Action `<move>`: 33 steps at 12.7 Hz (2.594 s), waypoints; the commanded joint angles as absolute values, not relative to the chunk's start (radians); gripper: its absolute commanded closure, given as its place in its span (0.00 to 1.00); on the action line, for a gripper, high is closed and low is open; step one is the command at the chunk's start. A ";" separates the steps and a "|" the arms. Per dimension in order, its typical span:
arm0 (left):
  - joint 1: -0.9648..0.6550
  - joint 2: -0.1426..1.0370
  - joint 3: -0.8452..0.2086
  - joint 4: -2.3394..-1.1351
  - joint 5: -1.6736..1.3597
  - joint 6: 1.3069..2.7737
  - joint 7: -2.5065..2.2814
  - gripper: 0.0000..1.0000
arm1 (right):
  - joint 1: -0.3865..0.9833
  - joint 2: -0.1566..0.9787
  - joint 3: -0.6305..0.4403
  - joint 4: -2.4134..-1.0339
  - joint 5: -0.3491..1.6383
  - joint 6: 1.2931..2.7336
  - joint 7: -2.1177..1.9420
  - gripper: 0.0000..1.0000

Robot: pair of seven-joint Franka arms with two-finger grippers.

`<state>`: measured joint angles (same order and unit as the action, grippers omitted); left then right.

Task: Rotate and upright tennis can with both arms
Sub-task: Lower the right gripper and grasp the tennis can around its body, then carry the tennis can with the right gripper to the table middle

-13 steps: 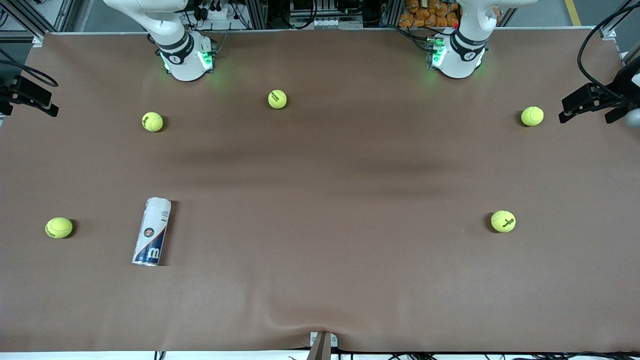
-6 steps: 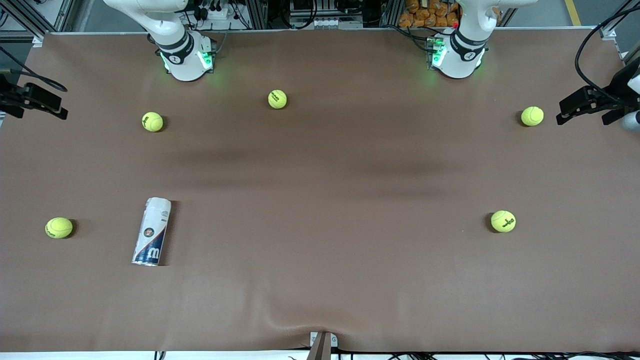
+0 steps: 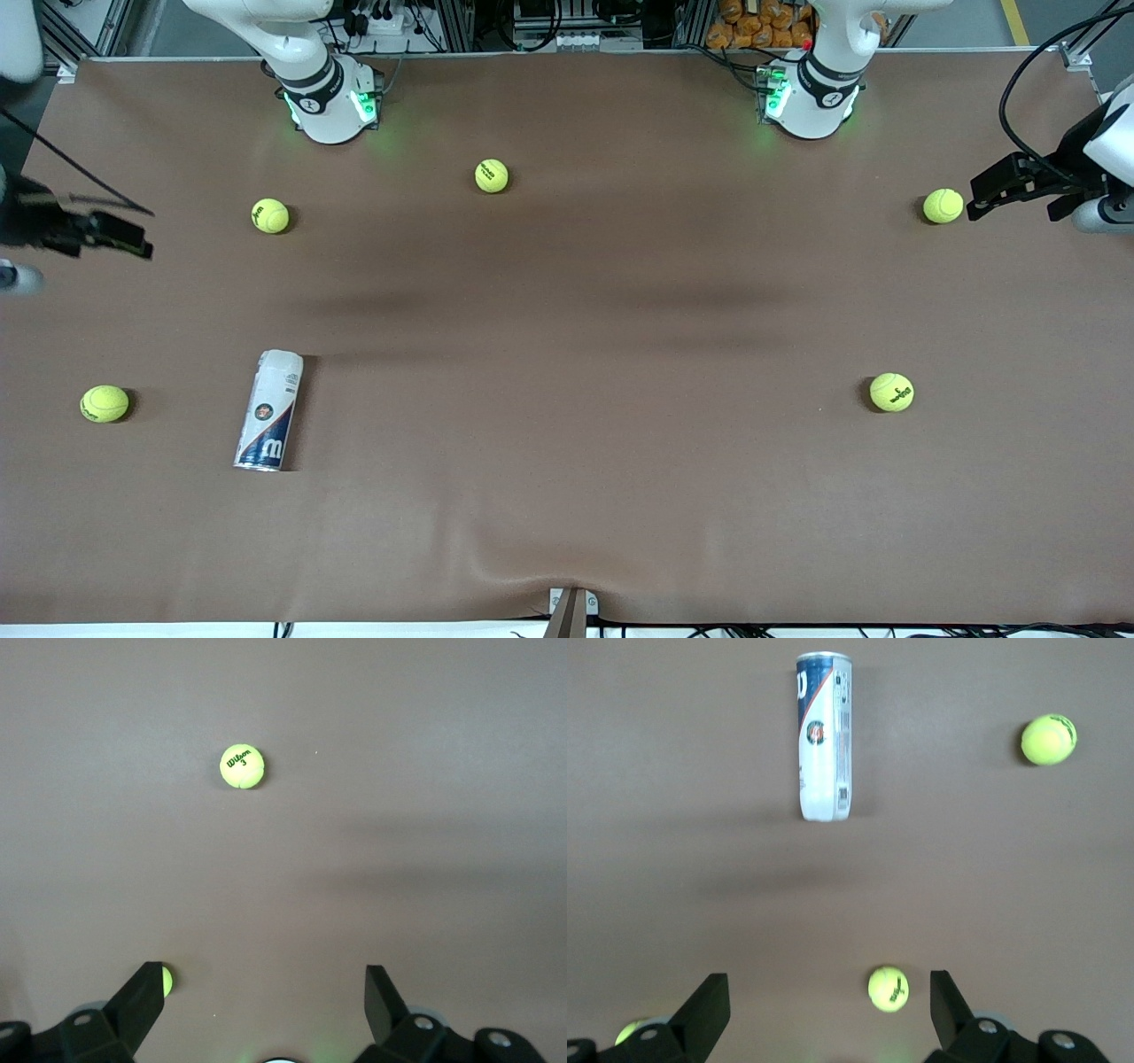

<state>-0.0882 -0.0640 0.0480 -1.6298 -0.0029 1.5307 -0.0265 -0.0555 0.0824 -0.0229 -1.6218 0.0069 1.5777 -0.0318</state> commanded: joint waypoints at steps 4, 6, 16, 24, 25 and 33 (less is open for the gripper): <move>-0.086 -0.064 0.044 -1.629 -0.012 1.516 -0.041 0.00 | -0.067 0.358 -0.015 -1.603 0.020 1.822 -0.120 0.00; -0.078 -0.061 0.046 -1.631 -0.011 1.516 -0.031 0.00 | -0.083 0.446 -0.015 -1.601 0.021 1.925 -0.176 0.00; -0.080 -0.051 0.046 -1.628 -0.009 1.516 -0.034 0.00 | -0.023 0.690 -0.012 -1.595 0.092 2.153 -0.207 0.00; -0.080 -0.051 0.048 -1.628 -0.008 1.516 -0.028 0.00 | -0.021 0.744 -0.012 -1.595 0.077 2.203 -0.264 0.00; -0.080 -0.051 0.048 -1.628 -0.009 1.516 -0.028 0.00 | -0.025 0.752 -0.012 -1.595 0.077 2.224 -0.287 0.00; -0.078 -0.051 0.048 -1.629 -0.009 1.516 -0.028 0.00 | -0.020 0.752 -0.012 -1.496 0.078 2.180 -0.290 0.38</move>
<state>-0.0821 -0.0514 0.0487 -1.6349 -0.0029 1.5259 -0.0271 -0.0219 0.7433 -0.0124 -1.5568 0.0750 2.2219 -0.2721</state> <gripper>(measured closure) 0.000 0.322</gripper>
